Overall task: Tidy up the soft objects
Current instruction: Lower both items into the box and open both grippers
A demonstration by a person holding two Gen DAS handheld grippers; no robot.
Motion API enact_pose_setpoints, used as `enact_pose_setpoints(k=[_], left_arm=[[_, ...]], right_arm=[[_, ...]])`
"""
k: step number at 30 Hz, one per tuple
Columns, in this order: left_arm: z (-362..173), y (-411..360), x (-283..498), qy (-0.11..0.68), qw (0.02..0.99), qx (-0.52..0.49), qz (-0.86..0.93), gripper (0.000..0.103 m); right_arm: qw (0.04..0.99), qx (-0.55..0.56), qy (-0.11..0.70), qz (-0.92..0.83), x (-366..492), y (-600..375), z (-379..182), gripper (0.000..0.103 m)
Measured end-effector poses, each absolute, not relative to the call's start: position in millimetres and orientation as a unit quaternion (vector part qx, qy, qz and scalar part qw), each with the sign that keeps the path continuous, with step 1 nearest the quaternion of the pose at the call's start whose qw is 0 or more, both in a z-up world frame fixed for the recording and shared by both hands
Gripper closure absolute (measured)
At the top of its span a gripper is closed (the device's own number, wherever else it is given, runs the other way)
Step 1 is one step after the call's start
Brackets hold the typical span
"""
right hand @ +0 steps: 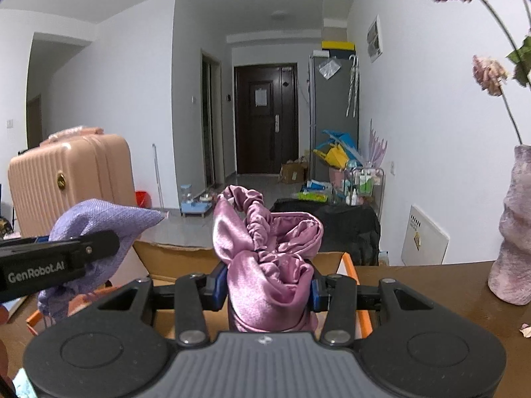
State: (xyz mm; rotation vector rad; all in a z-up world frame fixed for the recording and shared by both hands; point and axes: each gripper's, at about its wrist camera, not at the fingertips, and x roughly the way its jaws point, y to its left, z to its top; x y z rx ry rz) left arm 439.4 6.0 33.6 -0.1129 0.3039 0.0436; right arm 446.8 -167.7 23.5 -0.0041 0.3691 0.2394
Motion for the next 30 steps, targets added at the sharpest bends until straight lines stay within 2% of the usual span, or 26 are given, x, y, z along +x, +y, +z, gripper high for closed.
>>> enact_pose_setpoints(k=[14,17,18,21,23,24,25,26,29,30], left_arm=[[16.6,8.0,468.7,0.18,0.981,-0.045,0.049,0.061],[17.4,9.6,466.7,0.175,0.982,-0.047,0.05,0.056],[17.7,9.9,466.9,0.176,0.982,-0.047,0.054,0.055],[17.0,14.0,466.6,0.176,0.981,-0.053,0.059,0.043],[18.0,16.5,465.4,0.175,0.981,-0.055,0.07,0.022],[18.5,15.4,463.7,0.171,0.981,-0.054,0.078,0.018],[19.5,15.3,461.8,0.166,0.981,-0.053,0.088,0.009],[20.3,15.6,460.2,0.162,0.981,-0.054,0.095,0.0],[22.0,16.8,457.5,0.156,0.98,-0.055,0.112,0.0],[22.3,17.1,457.2,0.157,0.98,-0.053,0.114,0.0]], right_arm=[[0.968,-0.019,0.226,0.111,474.7,-156.1,10.3,0.059],[0.967,-0.018,0.228,0.108,476.4,-155.9,11.6,0.057],[0.967,-0.017,0.23,0.107,477.6,-156.5,12.0,0.054],[0.967,-0.015,0.233,0.101,481.8,-157.1,14.1,0.046],[0.968,-0.01,0.232,0.098,482.8,-158.6,13.1,0.037],[0.968,-0.008,0.23,0.095,481.1,-160.2,12.2,0.03],[0.969,-0.006,0.228,0.093,480.4,-161.6,12.7,0.026],[0.97,-0.004,0.226,0.09,480.0,-163.4,13.2,0.017],[0.971,0.008,0.223,0.082,479.2,-169.2,14.3,0.0],[0.972,0.014,0.221,0.081,479.1,-171.0,14.5,0.0]])
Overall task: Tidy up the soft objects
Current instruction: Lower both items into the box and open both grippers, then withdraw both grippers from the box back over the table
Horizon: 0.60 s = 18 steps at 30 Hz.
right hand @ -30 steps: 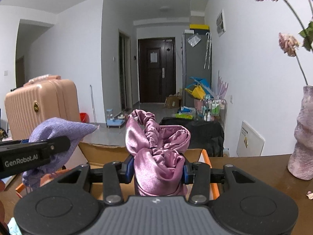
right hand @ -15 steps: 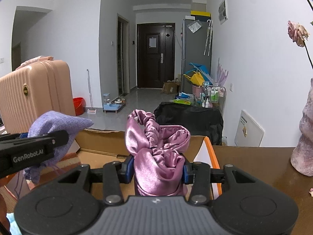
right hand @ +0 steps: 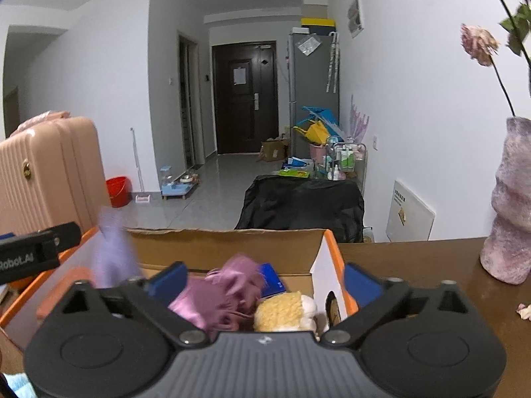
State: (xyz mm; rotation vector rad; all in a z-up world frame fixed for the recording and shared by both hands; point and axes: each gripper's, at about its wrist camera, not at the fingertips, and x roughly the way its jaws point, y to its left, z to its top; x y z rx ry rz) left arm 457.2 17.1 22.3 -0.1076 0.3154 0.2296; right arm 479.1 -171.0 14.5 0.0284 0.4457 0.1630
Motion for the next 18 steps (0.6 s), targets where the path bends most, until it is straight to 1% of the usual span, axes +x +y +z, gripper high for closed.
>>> enact_pose_setpoints(k=[18], left_arm=[[25.5,22.1,455.7,0.159,0.979,-0.058,0.114,0.0]], right_arm=[[0.971,0.025,0.224,0.077,474.7,-179.5,11.1,0.0]])
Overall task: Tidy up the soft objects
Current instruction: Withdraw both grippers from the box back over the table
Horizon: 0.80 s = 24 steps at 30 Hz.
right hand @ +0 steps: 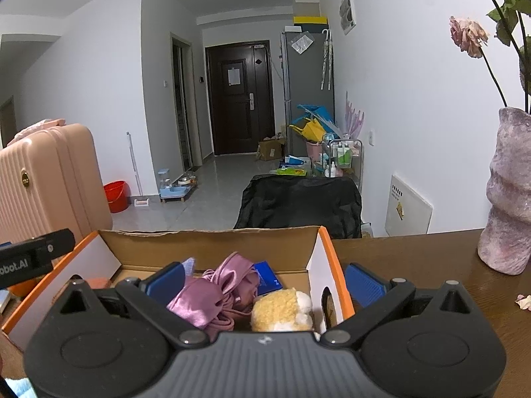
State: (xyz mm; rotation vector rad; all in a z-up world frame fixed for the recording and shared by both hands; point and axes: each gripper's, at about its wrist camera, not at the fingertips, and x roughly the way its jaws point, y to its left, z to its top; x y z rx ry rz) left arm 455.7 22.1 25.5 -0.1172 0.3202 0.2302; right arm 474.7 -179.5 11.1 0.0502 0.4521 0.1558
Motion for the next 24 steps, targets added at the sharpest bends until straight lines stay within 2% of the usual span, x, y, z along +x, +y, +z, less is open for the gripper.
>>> enact_pose_setpoints(k=[24], left_arm=[[35.5,37.6,390.3,0.149,0.982,-0.066,0.096,0.0]], right_arm=[[0.976,-0.024,0.19,0.104,395.2,-181.7,22.7,0.0]])
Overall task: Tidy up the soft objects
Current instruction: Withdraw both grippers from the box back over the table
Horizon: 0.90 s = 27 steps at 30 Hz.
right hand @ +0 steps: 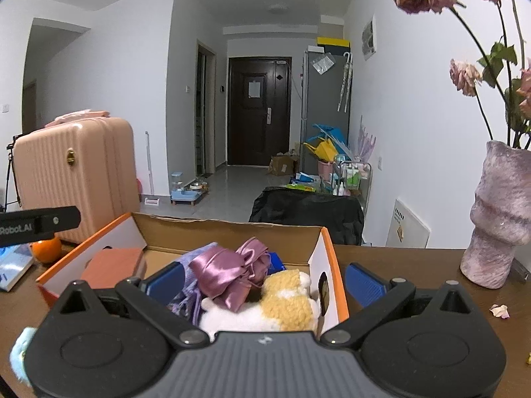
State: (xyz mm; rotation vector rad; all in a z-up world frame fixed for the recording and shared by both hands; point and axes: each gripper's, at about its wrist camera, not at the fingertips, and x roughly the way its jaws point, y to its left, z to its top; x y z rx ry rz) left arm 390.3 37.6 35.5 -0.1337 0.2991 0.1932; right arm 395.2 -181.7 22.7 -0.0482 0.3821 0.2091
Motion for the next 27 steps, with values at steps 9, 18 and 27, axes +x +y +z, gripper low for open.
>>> enact_pose_setpoints(k=[9,18,27], left_arm=[[31.5,37.3,352.7,0.143,0.984,-0.045,0.097,0.0],[28.7,36.3,308.3,0.141,0.986,-0.025,0.087,0.0],[27.6,37.7,265.9,0.14,0.988,-0.016,0.069,0.0]], right_arm=[[0.977,-0.021,0.182,0.108,356.7,-183.8,23.1,0.0],[0.979,-0.011,0.171,0.111,311.5,-189.5,18.7,0.0],[0.979,-0.013,0.175,0.108,269.9,-190.9,9.7,0.0]])
